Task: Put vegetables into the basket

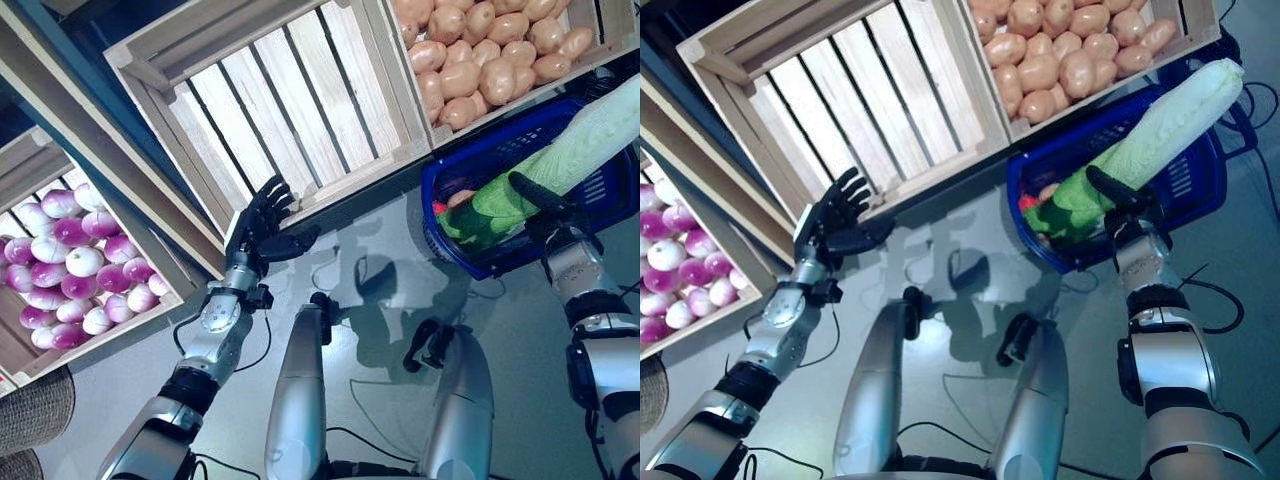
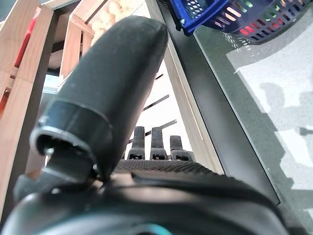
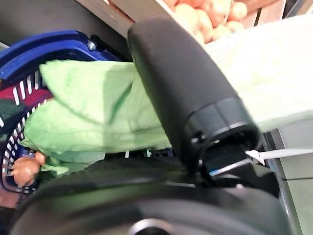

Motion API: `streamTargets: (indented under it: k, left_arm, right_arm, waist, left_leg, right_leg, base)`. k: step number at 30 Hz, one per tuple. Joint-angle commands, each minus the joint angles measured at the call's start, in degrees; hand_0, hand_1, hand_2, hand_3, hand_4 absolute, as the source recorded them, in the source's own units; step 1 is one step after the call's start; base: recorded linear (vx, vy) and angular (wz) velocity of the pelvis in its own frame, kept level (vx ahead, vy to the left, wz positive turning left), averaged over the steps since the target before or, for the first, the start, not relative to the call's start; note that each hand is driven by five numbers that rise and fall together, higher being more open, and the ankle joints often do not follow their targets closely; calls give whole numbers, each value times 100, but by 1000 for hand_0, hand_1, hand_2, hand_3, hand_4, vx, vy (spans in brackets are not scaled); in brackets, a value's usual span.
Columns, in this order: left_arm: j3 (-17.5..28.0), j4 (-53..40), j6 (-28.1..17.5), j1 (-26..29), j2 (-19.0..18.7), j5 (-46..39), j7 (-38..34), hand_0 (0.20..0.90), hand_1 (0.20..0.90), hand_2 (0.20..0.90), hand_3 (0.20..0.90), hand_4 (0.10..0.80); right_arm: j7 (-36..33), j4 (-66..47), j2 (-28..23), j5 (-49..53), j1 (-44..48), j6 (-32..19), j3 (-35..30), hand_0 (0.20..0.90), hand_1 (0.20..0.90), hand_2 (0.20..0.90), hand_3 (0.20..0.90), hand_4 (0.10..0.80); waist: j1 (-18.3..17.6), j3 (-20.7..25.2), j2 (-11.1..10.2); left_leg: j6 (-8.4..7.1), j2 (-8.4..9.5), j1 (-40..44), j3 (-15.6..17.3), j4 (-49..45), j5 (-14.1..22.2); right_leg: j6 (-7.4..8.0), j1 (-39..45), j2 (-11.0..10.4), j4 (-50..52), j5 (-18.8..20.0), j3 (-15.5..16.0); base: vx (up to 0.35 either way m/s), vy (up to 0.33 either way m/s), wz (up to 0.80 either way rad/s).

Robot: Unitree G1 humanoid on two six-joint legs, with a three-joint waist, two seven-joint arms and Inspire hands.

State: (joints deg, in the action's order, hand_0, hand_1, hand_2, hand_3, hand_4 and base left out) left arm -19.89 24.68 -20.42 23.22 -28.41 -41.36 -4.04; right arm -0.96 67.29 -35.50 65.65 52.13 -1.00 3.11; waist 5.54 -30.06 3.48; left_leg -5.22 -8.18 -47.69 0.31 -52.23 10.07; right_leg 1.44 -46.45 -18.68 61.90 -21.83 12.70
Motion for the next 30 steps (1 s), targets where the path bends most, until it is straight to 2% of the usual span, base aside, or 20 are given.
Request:
streamTargets:
  k: [1,15,20,24,25,27,30]
  left_arm:
    - [29,-616,-847,401,-305,-116,152,900,900,900,900,800]
    - [102,-540,-845,340,-445,-339,305,900,900,900,900,800]
    - [130,-424,-865,291,-467,-389,440,900,900,900,900,800]
    - [131,-316,-846,246,-425,-343,484,900,900,900,900,800]
    - [144,-240,-832,206,-393,-277,500,900,900,900,900,800]
    - [133,-111,-884,140,-391,248,387,900,900,900,900,800]
    - [126,-77,-740,70,-373,243,429,900,900,900,900,800]
  right_arm:
    - [37,-118,-536,226,461,-411,-100,900,900,900,900,800]
    - [253,14,-636,286,378,-252,-153,900,900,900,900,800]
    - [325,62,-589,352,267,-150,-179,900,900,900,900,800]
    - [453,47,-437,396,22,-116,-202,900,900,900,900,800]
    - [495,15,-325,366,-125,-109,-258,900,900,900,900,800]
    - [533,-102,-83,284,-406,-196,-305,900,900,900,900,800]
    - [494,-237,129,158,-668,-237,-341,900,900,900,900,800]
  waist:
    - [-5,30,95]
    - [-27,214,23]
    - [-16,380,-50]
    - [-13,552,-134]
    - [-15,645,-175]
    - [-23,824,-231]
    - [-38,964,-278]
  left_leg:
    - [248,-83,701,124,-139,818]
    - [195,-204,1260,259,267,759]
    - [173,-249,1659,346,702,616]
    - [167,-249,2064,407,1171,439]
    - [187,-260,2262,487,1521,182]
    - [166,-268,2661,576,2036,-27]
    - [146,-258,3032,644,2504,-227]
  right_leg:
    - [3,515,-94,-188,273,-83]
    - [82,1011,-82,-541,341,-58]
    - [121,1373,-43,-925,478,1]
    - [146,1762,-3,-1389,652,66]
    - [98,1951,22,-1729,877,163]
    - [135,2349,96,-2240,1050,250]
    - [178,2730,189,-2775,1227,295]
  base:
    - [0,0,0]
    - [5,11,-1]
    - [-2,9,-2]
    - [-1,17,-7]
    - [-6,11,-14]
    - [65,7,-10]
    - [135,-6,-9]
